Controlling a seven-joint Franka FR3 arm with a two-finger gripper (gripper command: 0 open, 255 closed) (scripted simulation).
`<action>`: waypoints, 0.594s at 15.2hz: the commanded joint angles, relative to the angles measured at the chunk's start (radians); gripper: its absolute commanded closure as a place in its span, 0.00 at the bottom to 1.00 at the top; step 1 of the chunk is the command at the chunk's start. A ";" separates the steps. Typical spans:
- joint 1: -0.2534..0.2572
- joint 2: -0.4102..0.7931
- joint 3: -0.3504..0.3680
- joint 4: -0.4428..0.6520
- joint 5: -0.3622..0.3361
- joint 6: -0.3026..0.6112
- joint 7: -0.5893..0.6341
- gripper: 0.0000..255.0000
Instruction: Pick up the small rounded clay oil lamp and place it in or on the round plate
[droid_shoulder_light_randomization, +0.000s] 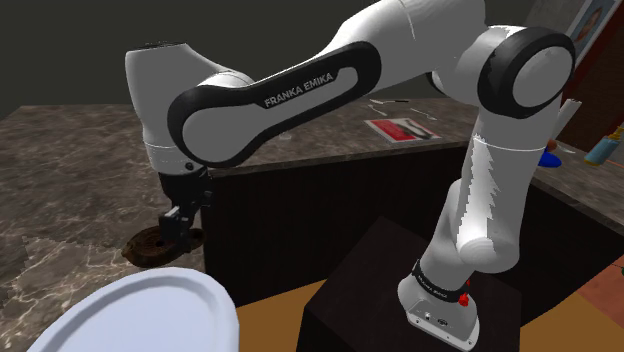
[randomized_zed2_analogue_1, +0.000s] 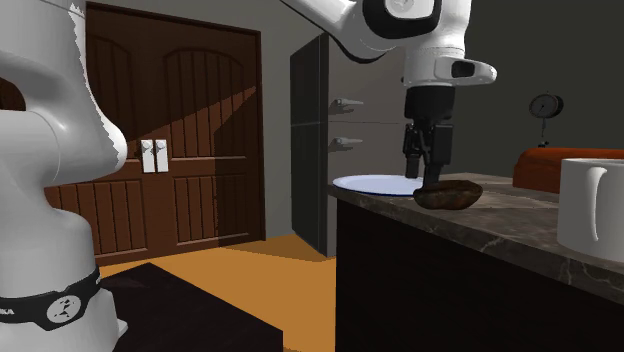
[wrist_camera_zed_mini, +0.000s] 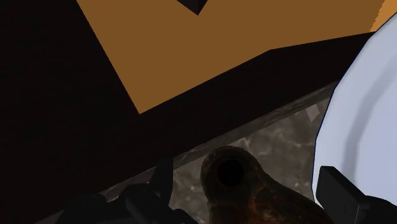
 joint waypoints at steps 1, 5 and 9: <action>0.002 0.013 -0.001 -0.014 -0.006 0.027 0.003 0.00; 0.004 0.024 -0.002 -0.036 -0.012 0.059 0.006 0.00; 0.004 0.024 -0.002 -0.036 -0.012 0.059 0.006 0.00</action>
